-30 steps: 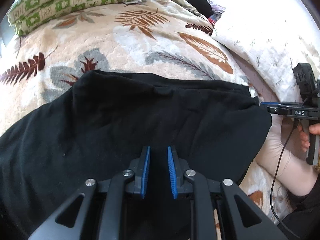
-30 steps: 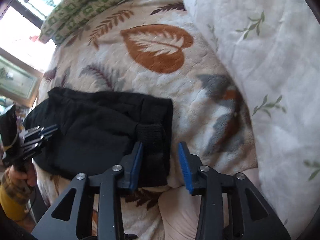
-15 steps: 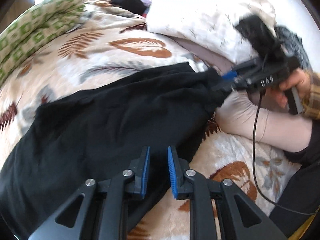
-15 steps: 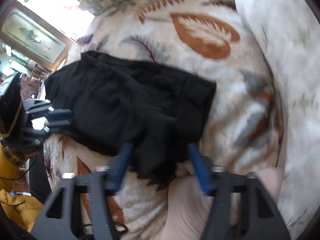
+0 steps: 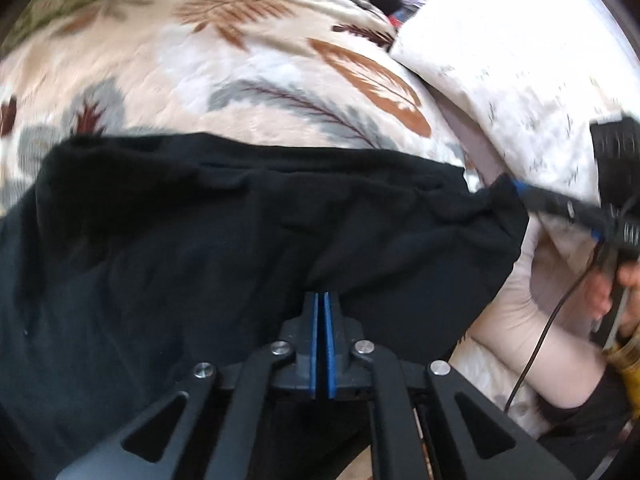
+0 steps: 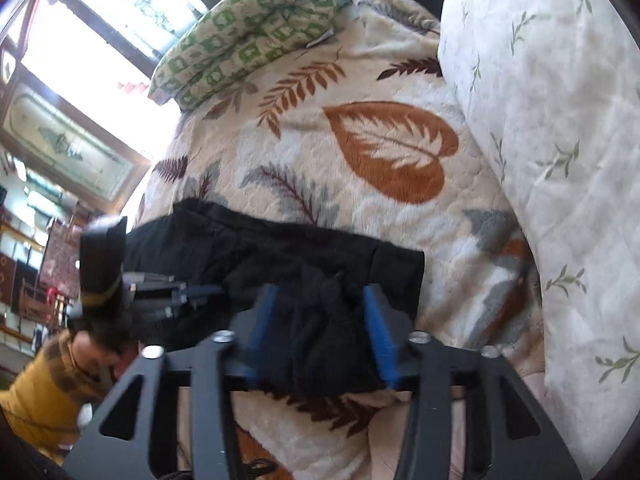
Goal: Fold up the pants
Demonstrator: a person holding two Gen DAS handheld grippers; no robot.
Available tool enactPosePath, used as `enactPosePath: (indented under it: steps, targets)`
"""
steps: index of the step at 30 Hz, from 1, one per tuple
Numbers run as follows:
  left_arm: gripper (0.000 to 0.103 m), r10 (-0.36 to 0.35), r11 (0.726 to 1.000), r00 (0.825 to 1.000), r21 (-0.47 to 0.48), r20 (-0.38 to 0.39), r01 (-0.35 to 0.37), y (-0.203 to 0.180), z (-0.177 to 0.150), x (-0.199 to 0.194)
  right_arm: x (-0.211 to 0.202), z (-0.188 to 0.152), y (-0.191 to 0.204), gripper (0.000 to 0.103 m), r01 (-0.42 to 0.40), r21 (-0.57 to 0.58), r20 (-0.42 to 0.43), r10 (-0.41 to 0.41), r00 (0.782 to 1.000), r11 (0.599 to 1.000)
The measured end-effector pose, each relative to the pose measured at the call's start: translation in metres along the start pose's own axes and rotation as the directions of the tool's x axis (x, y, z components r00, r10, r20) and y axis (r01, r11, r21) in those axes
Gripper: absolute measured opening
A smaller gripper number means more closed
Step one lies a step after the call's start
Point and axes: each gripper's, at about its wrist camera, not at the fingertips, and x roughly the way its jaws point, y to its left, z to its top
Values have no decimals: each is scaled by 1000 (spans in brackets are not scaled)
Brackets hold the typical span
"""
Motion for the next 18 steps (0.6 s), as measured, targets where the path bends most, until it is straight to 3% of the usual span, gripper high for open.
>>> enactPosePath:
  steps: [2,5,9,12,13,14,16,18]
  targets:
    - [6,0,1000,1000,0,3,0,-1,-1,1,-3,-6,0,67,-12,-38,-19,11,1000,999]
    - [6,12,1000,1000,10,10,-12,-5,-2,1,-5,-22,2,74,-55,-154,-116,37,993,987]
    - [6,9,1000,1000,7,9,-9,-7,-2,3,14,-46,12,75,93,-389,-136,-157,978,916]
    - [6,29,999,1000,24,8,-29,-12,-2,0,29,-52,13,75,141,-469,-109,-215,970,872]
    - [6,39,999,999,34,7,-39,-14,-3,-2,31,-52,15,69,136,-482,-107,-213,971,865]
    - [6,47,998,999,50,8,-48,-17,-3,-4,32,-51,18,52,118,-483,-110,-193,975,868]
    - [6,45,995,999,85,25,-47,-24,-4,-11,26,-43,24,33,55,-449,-111,-117,987,892]
    - [6,24,994,999,102,48,-28,-29,-4,-19,16,-35,26,28,19,-405,-91,-61,994,914]
